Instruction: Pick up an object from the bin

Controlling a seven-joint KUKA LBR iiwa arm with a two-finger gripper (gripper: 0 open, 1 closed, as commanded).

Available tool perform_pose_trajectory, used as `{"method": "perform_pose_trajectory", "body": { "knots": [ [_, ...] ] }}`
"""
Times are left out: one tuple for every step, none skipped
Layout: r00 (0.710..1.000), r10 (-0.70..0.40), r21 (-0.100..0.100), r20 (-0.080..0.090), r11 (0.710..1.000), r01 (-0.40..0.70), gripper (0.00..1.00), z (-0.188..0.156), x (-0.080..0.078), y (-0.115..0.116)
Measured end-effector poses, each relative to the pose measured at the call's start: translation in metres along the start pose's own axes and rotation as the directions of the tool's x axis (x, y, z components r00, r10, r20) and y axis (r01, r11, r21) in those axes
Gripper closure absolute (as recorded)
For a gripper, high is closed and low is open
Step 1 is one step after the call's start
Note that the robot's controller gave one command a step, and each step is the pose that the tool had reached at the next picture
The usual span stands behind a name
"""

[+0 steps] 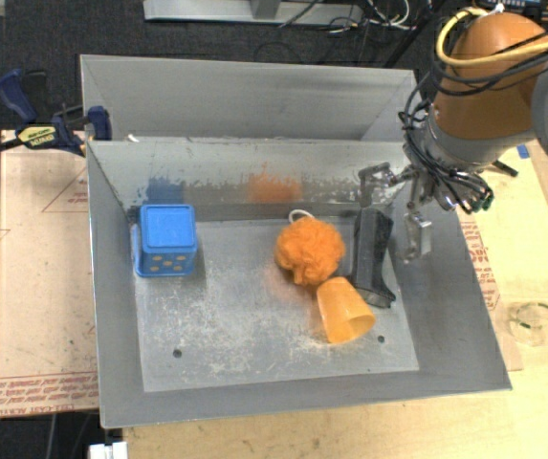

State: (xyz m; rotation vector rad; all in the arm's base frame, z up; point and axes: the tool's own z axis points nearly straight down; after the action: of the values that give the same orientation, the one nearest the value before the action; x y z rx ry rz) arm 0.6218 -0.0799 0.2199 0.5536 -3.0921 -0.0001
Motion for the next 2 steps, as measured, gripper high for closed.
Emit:
{"method": "perform_pose_trajectory", "body": {
  "knots": [
    [1.000, -0.007, -0.004, 0.009, 1.000, 0.007, 0.00, 0.029, -0.004, 0.021],
    [0.993, -0.122, 0.004, 0.006, 0.993, 0.122, 0.00, 0.075, 0.006, 0.014]
  ]
}}
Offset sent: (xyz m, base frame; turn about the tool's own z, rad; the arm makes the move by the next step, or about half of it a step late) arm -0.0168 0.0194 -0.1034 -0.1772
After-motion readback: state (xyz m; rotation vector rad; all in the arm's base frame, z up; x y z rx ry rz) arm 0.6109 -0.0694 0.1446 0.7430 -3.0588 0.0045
